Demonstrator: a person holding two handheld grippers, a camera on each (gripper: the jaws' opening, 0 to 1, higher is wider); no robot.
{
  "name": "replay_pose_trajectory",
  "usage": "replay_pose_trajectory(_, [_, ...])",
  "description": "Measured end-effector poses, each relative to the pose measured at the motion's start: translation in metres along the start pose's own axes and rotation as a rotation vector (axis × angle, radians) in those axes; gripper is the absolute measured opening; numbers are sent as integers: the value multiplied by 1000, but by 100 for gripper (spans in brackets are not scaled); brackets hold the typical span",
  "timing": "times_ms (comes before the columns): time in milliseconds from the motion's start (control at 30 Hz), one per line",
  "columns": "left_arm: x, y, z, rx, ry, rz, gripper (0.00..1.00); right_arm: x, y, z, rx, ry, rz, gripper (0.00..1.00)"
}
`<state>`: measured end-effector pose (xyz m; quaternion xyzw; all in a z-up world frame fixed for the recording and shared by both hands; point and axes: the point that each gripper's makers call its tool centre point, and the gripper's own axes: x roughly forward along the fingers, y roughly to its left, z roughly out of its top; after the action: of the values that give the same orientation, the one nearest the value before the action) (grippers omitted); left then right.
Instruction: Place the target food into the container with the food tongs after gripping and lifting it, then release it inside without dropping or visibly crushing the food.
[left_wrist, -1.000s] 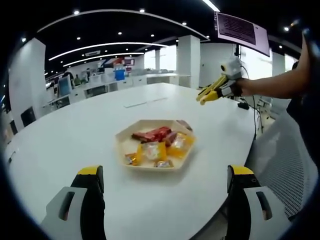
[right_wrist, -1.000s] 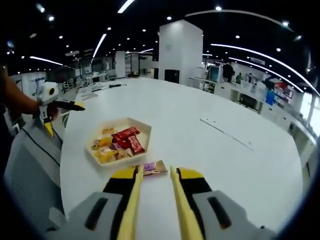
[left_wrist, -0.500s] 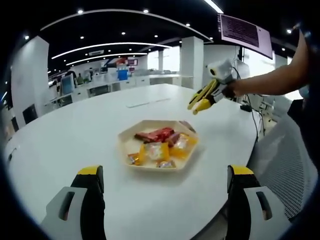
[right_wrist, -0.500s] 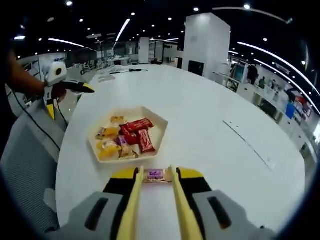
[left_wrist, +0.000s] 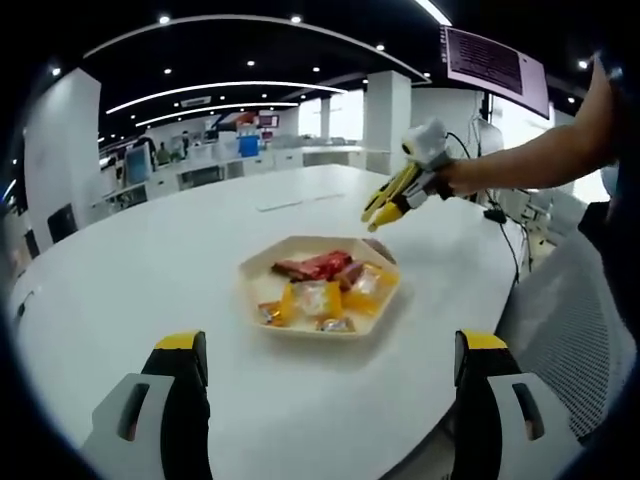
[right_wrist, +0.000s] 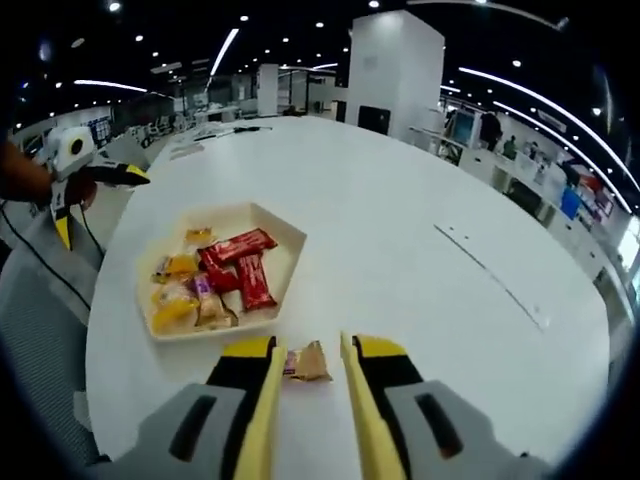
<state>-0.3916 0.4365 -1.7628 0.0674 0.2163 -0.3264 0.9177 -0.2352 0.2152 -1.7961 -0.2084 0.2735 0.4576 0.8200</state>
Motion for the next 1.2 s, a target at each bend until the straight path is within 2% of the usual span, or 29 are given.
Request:
replay_pose_trajectory(100, [-1, 1, 1, -5, -6, 6, 100, 6, -4, -9, 2, 34, -22, 29])
replay_pose_trajectory(367, [-1, 0, 1, -4, -3, 1, 100, 8, -1, -12, 0, 46, 1, 29])
replay_pose_trajectory(600, [0, -1, 1, -3, -2, -7, 100, -7, 0, -24, -24, 75, 12, 29])
replay_pose_trajectory(767, [0, -1, 1, -4, -5, -9, 100, -20, 4, -36, -43, 95, 50, 30])
replay_pose_trajectory(900, [1, -2, 1, -1, -3, -13, 100, -28, 14, -27, -34, 39, 107, 30])
replay_pose_trajectory(1200, [0, -1, 0, -3, -4, -8, 100, -14, 34, -25, -36, 39, 124, 30])
